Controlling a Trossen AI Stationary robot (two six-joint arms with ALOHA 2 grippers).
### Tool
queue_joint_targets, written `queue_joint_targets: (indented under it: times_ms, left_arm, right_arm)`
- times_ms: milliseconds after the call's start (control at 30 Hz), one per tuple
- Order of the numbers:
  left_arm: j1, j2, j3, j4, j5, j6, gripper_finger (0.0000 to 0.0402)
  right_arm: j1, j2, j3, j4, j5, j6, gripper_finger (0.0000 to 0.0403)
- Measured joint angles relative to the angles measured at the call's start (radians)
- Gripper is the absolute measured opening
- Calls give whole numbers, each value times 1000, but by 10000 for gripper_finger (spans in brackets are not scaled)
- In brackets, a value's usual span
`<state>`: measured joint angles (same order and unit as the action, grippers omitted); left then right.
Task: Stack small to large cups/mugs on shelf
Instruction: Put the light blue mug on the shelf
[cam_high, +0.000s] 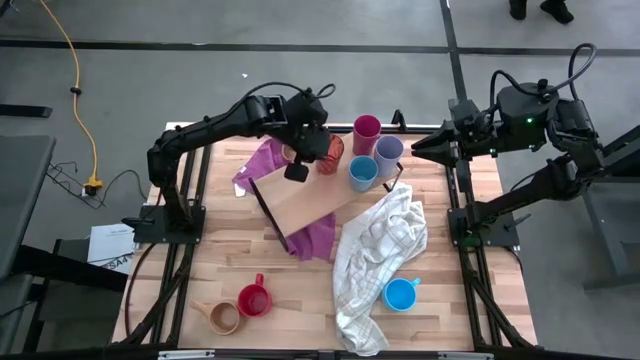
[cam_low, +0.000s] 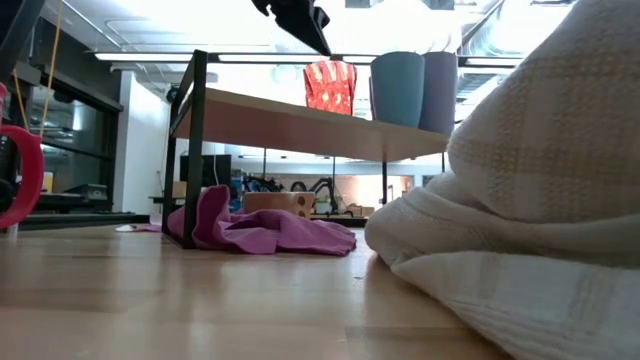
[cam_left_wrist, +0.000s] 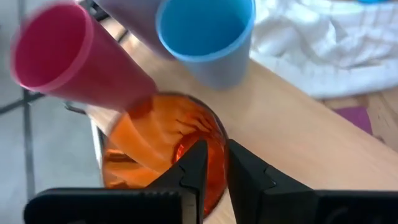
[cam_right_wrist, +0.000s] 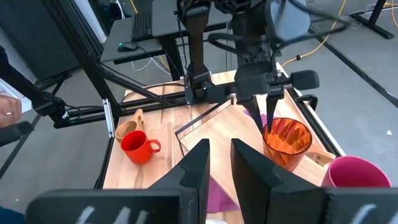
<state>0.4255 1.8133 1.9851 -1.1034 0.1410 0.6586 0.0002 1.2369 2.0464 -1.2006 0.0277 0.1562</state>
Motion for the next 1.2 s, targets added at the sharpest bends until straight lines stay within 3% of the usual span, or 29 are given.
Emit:
queue_joint_targets:
  times_ms: [200,533,1200]
  left_arm:
    - [0,0,84,-31,-14,0,45]
    - [0,0,133,-295,-60,-9,46]
    - [6,89,132,-348,-82,-29,47]
  right_arm:
    - [0,0,0,0,0,0,58]
    - [0,0,0,0,1,-8,58]
    - [0,0,0,-2,13,-3,58]
